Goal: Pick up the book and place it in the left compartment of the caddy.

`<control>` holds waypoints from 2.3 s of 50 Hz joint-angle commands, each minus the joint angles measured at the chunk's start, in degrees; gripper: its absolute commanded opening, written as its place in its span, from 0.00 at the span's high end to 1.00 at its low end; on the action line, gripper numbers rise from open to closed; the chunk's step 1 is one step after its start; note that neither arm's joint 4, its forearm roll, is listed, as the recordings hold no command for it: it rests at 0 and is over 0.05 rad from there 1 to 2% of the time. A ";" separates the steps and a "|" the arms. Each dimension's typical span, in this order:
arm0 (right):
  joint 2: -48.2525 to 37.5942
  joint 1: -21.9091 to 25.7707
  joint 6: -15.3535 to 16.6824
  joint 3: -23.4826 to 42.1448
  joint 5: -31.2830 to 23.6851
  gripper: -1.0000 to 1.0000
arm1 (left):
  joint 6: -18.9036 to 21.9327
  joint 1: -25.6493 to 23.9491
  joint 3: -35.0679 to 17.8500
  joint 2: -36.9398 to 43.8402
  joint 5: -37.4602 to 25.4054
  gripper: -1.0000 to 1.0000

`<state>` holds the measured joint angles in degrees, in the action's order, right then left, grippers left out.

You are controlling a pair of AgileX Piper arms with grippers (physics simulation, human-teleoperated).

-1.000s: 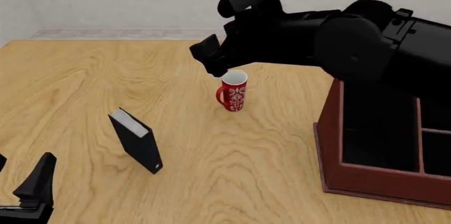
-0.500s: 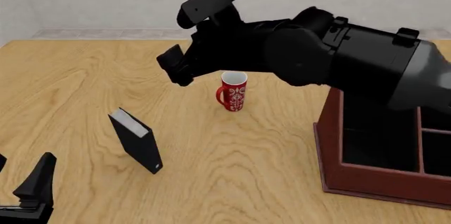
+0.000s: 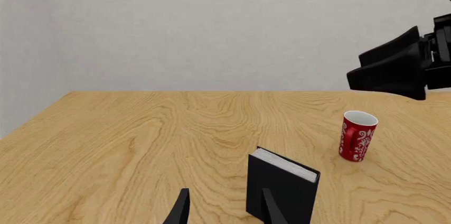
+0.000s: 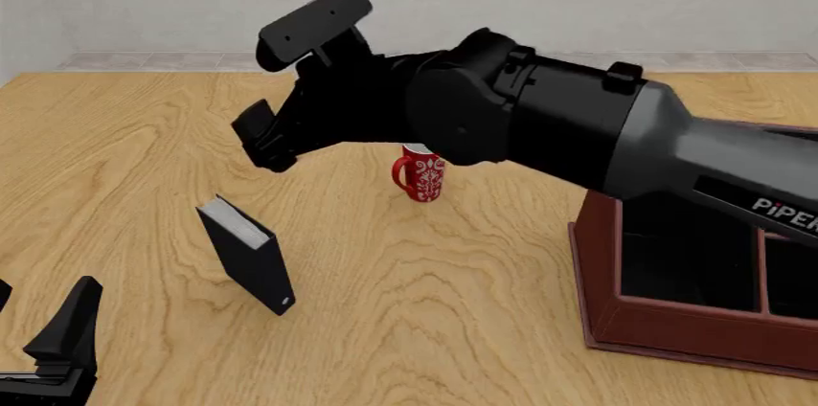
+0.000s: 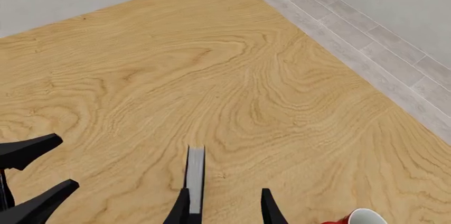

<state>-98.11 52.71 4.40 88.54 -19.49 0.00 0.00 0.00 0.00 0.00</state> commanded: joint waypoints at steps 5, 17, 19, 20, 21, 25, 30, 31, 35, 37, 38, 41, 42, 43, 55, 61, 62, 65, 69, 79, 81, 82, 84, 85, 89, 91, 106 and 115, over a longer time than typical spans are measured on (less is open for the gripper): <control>-3.78 2.14 -0.67 3.40 -0.23 0.00 | 0.00 0.00 0.00 0.00 0.00 0.00; -5.67 2.88 -1.60 4.44 -0.24 0.00 | 0.00 0.00 0.00 0.00 0.00 0.00; -5.82 2.99 -1.67 4.41 -0.18 0.00 | 0.00 0.00 0.00 0.00 0.00 0.00; -6.00 3.04 -1.81 4.50 -0.21 0.00 | 0.00 0.00 0.00 0.00 0.00 0.00; -6.16 3.02 -1.92 4.59 -0.26 0.00 | 0.00 0.00 0.00 0.00 0.00 0.00; -6.49 2.95 -2.16 4.72 -0.30 0.00 | 0.00 0.00 0.00 0.00 0.00 0.00; -6.78 2.97 -2.41 4.53 -0.12 0.00 | 0.00 0.00 0.00 0.00 0.00 0.00; -6.85 3.01 -2.51 4.49 -0.10 0.00 | 0.00 0.00 0.00 0.00 0.00 0.00; -7.13 2.97 -2.95 4.50 -0.21 0.00 | 0.00 0.00 0.00 0.00 0.00 0.00; -7.21 2.99 -2.96 4.25 0.05 0.00 | 0.00 0.00 0.00 0.00 0.00 0.00; -7.35 2.91 -3.11 4.22 0.03 0.00 | 0.00 0.00 0.00 0.00 0.00 0.00; -7.65 2.86 -3.46 4.17 0.12 0.00 | 0.00 0.00 0.00 0.00 0.00 0.00; -7.70 2.84 -3.53 4.09 0.21 0.00 | 0.00 0.00 0.00 0.00 0.00 0.00; -7.70 2.84 -3.53 4.09 0.21 0.00 | 0.00 0.00 0.00 0.00 0.00 0.00; -9.23 3.17 -5.00 3.98 0.31 0.00 | 0.00 0.00 0.00 0.00 0.00 0.00; -10.27 3.28 -5.44 4.17 0.40 0.00 | 0.00 0.00 0.00 0.00 0.00 0.00; -10.41 3.27 -5.52 4.21 0.42 0.00 | 0.00 0.00 0.00 0.00 0.00 0.00; -10.75 3.28 -5.63 4.13 0.55 0.00 | 0.00 0.00 0.00 0.00 0.00 0.00; -11.26 3.17 -5.82 3.96 0.89 0.00 | 0.00 0.00 0.00 0.00 0.00 0.00; -12.64 2.49 -6.32 3.48 1.50 0.00 | 0.00 0.00 0.00 0.00 0.00 0.00; -12.83 2.40 -6.37 3.42 1.63 0.00 | 0.00 0.00 0.00 0.00 0.00 0.00; -12.92 2.40 -6.38 3.35 1.68 0.00 | 0.00 0.00 0.00 0.00 0.00 0.00; -13.19 2.40 -6.47 3.31 1.77 0.00 | 0.00 0.00 0.00 0.00 0.00 0.00; -13.26 2.38 -6.47 3.26 1.85 0.00 | 0.00 0.00 0.00 0.00 0.00 0.00; -13.69 2.38 -6.72 3.33 1.87 0.00 | 0.00 0.00 0.00 0.00 0.00 0.00; -13.92 2.58 -6.84 3.21 2.04 0.00 | 0.00 0.00 0.00 0.00 0.00 0.00; -15.27 3.23 -7.58 2.71 2.83 0.00 | 0.00 0.00 0.00 0.00 0.00 0.00; -15.99 3.13 -7.96 2.25 3.40 0.00 | 0.00 0.00 0.00 0.00 0.00 0.00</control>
<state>-113.31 55.78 -3.12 91.21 -16.65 0.00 0.00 0.00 0.00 0.00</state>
